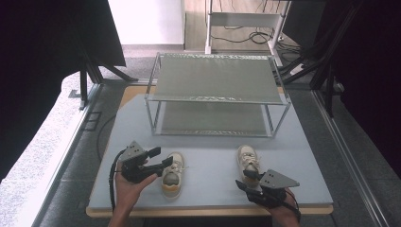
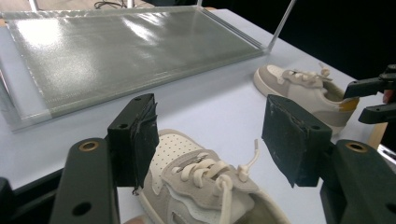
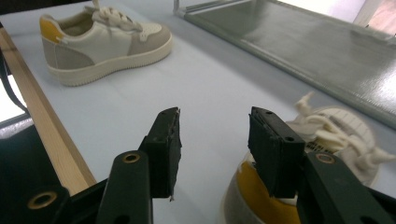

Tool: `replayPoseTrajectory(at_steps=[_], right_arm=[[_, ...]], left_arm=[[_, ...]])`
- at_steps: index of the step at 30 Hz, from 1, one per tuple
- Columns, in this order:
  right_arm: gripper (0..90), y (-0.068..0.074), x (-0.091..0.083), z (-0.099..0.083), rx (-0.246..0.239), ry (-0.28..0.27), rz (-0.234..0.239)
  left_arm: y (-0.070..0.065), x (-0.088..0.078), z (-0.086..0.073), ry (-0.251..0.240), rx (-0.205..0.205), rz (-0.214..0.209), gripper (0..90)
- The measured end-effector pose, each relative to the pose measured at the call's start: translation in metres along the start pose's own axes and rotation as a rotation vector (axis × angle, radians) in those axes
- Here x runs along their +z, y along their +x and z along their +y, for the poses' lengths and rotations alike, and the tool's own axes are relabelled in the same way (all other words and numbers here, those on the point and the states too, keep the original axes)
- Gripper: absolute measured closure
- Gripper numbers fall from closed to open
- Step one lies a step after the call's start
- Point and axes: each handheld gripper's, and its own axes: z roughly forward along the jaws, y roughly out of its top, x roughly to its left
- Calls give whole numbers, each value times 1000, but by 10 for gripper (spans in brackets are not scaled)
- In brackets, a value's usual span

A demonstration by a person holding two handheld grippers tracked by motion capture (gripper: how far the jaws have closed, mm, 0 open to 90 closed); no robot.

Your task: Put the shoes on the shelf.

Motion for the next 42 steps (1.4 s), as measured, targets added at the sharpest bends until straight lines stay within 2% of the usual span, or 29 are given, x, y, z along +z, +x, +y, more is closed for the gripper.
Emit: replayPoseTrajectory(at_steps=[5,13,15,16,17,18,19,20,21,22,23,25,26,27,28,30,31,32,33,36,39,40,42], right_arm=[[531,-6,-5,4,-9,-1,-16],[526,-27,-1,9,-26,85,38],[537,-32,1,10,-33,118,66],[543,-36,3,10,-47,159,95],[543,-36,3,10,-47,159,95],[550,-40,6,10,-67,208,117],[550,-40,6,10,-67,208,117],[554,-43,9,10,-82,249,139],[554,-43,9,10,-82,249,139],[555,-47,10,11,-81,279,161],[555,-47,10,11,-81,279,161],[559,-50,11,12,-75,300,184],[564,-51,13,14,-81,331,199],[564,-51,13,14,-81,331,199],[572,-51,15,17,-97,360,210],[574,-51,16,19,-107,376,213],[576,-50,17,20,-115,391,216],[580,-50,19,23,-127,414,219],[580,-50,19,23,-127,414,219],[606,-49,22,26,-141,433,230],[616,-48,23,28,-147,436,233],[617,-48,25,28,-152,446,237],[618,-48,26,29,-149,449,238]], left_arm=[[-2,-4,3,0,6,-16,361],[-7,-12,9,48,68,-85,386],[-7,-11,7,77,94,-109,387],[-7,-10,5,112,125,-142,399],[-7,-10,5,112,125,-142,407],[-6,-10,4,127,138,-164,413],[-6,-9,4,143,150,-185,413],[-7,-8,4,182,177,-215,430],[-7,-8,4,182,177,-215,430],[-9,-7,4,222,213,-236,434],[-9,-7,4,222,213,-236,438],[-11,-5,3,257,241,-261,439],[-12,-2,2,297,273,-282,441],[-12,-2,2,297,273,-282,441],[-14,1,1,332,296,-296,441],[-15,3,0,350,306,-306,441],[-16,5,0,373,318,-315,441],[-18,9,-2,418,337,-323,440],[-18,9,-2,418,337,-323,437],[-21,16,-5,477,348,-335,436],[-22,21,-7,506,360,-337,441],[-22,23,-7,520,368,-335,484],[-22,28,-9,556,382,-333,492]])
